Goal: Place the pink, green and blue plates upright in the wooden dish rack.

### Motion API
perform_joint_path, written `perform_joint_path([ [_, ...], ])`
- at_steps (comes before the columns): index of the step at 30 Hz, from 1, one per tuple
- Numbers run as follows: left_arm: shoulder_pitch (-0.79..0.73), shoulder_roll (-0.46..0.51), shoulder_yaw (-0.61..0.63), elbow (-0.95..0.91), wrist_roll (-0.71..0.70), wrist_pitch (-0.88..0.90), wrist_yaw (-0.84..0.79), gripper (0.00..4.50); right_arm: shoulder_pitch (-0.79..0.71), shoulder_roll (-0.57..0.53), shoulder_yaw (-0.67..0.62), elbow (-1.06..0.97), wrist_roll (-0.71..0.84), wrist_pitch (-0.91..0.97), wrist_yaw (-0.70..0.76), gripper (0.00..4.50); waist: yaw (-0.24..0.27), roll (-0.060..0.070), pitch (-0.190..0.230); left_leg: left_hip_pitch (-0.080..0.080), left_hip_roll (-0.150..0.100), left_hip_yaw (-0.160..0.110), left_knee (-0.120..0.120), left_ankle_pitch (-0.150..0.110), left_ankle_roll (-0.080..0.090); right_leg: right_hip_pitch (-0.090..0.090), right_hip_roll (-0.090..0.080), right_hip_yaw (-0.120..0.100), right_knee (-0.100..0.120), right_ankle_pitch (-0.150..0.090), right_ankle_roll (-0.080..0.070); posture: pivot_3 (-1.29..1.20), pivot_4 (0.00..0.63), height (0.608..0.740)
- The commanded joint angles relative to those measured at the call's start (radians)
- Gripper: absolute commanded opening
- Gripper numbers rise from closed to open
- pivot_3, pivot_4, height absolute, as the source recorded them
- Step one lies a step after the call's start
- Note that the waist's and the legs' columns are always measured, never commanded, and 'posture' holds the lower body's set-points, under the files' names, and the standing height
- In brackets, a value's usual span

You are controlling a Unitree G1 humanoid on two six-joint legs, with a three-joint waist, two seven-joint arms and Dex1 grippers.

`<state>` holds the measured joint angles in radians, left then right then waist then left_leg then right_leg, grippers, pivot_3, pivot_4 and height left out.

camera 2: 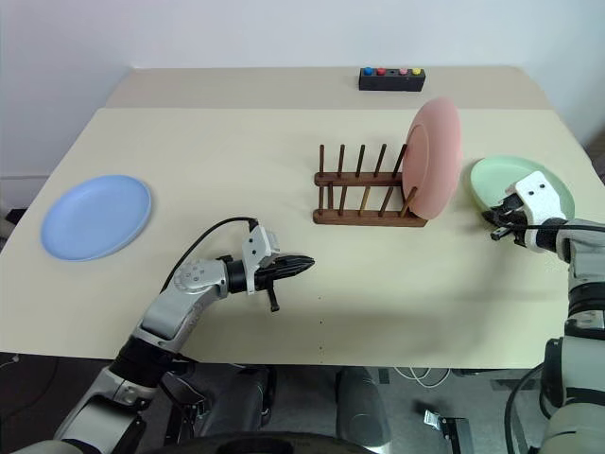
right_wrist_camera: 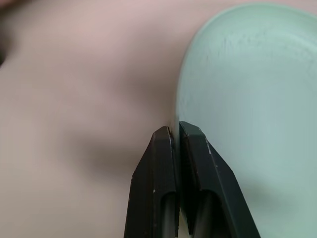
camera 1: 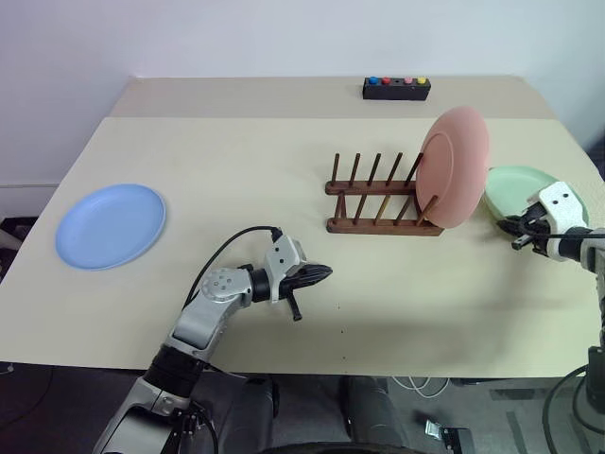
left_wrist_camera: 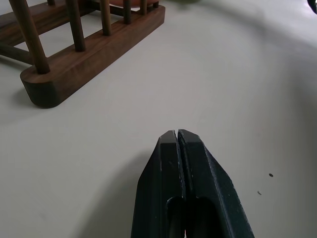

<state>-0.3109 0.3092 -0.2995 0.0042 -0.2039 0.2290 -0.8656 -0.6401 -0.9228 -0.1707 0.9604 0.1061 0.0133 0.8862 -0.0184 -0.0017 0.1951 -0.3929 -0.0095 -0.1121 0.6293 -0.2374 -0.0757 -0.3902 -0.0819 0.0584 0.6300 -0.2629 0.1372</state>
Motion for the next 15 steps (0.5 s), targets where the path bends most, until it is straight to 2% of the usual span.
perform_joint_path([
  [1, -0.006, 0.000, 0.011, -0.025, -0.005, -0.010, -0.002, 0.00, -0.021, -0.003, -0.144, -0.106, 0.102, -0.041, -0.104, 0.03, 0.000, 0.000, 0.000, 0.000, 0.000, 0.000, 0.000, 0.000, 0.000, 0.000, 0.000, 0.000, 0.000, 0.000, 0.000, 0.00, 0.150, 0.734],
  [4, -0.004, 0.001, 0.008, -0.025, -0.006, -0.008, -0.004, 0.00, -0.028, 0.016, -0.229, -0.208, 0.167, -0.055, -0.174, 0.03, -0.002, 0.001, 0.000, 0.000, 0.000, 0.000, 0.000, 0.000, 0.000, -0.001, 0.000, 0.000, 0.000, 0.000, 0.000, 0.00, 0.150, 0.734],
  [7, -0.008, -0.001, 0.004, -0.016, -0.001, -0.010, -0.006, 0.00, -0.037, 0.066, -0.325, -0.398, 0.307, 0.015, -0.199, 0.03, -0.007, 0.001, 0.000, 0.000, 0.000, 0.000, -0.001, 0.000, 0.000, -0.001, 0.000, 0.000, 0.000, 0.000, 0.000, 0.00, 0.150, 0.734],
  [12, -0.014, -0.003, 0.001, -0.013, 0.001, -0.009, -0.010, 0.00, -0.021, 0.135, -0.395, -0.678, 0.553, 0.238, -0.183, 0.03, -0.002, 0.001, 0.000, 0.000, 0.000, 0.000, -0.001, 0.000, 0.000, -0.001, 0.000, 0.000, 0.001, 0.000, 0.000, 0.00, 0.150, 0.734],
  [15, -0.013, -0.001, 0.002, -0.013, 0.001, -0.011, -0.011, 0.00, -0.020, 0.153, -0.417, -0.837, 0.764, 0.419, -0.144, 0.03, 0.003, 0.001, 0.000, -0.001, 0.000, -0.001, 0.000, 0.000, 0.000, -0.001, 0.000, 0.000, 0.001, 0.000, 0.000, 0.00, 0.150, 0.734],
])
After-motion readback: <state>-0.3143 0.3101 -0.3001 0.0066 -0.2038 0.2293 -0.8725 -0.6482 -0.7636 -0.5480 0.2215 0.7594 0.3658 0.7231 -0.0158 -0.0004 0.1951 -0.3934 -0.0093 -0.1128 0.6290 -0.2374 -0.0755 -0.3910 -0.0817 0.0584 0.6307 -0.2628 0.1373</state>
